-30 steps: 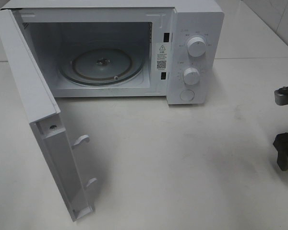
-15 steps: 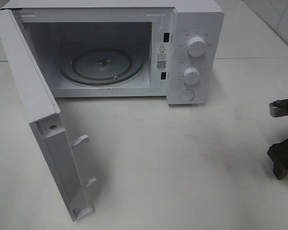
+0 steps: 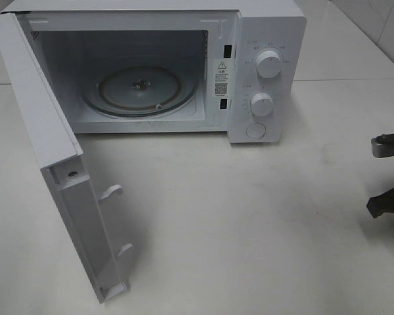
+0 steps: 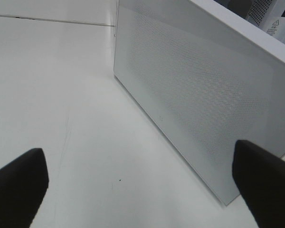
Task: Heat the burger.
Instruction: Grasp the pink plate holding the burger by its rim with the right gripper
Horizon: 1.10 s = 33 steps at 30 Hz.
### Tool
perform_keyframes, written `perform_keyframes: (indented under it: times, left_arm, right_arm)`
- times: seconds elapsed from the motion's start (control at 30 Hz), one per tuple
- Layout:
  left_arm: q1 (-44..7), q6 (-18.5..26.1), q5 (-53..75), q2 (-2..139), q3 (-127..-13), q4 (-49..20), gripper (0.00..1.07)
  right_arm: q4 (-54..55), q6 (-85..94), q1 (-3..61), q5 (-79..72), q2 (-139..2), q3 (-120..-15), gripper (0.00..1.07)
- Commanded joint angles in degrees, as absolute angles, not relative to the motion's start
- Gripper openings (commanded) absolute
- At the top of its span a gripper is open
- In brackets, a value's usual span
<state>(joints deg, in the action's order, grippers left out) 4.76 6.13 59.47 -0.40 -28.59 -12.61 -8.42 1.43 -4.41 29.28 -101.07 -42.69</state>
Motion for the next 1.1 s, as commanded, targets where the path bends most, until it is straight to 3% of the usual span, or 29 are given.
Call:
perform_keyframes:
  times: [0.03,0.53,1.1]
  left_arm:
    - [5.0,6.1,59.1,-1.4,-28.4,-12.7,0.98]
    - [5.0,6.1,59.1,-1.4,-28.4,-12.7,0.98]
    - [5.0,6.1,59.1,-1.4,-28.4,-12.7,0.98]
  right_arm:
    - [-7.0,0.5,-4.6,29.7,-101.6,-42.3,0.00]
    - [-7.8,-2.9,-4.4,30.9,-100.2,-42.3,0.00]
    - [-30.9,-25.0,5.2,39.2,-96.5,-42.3,0.00]
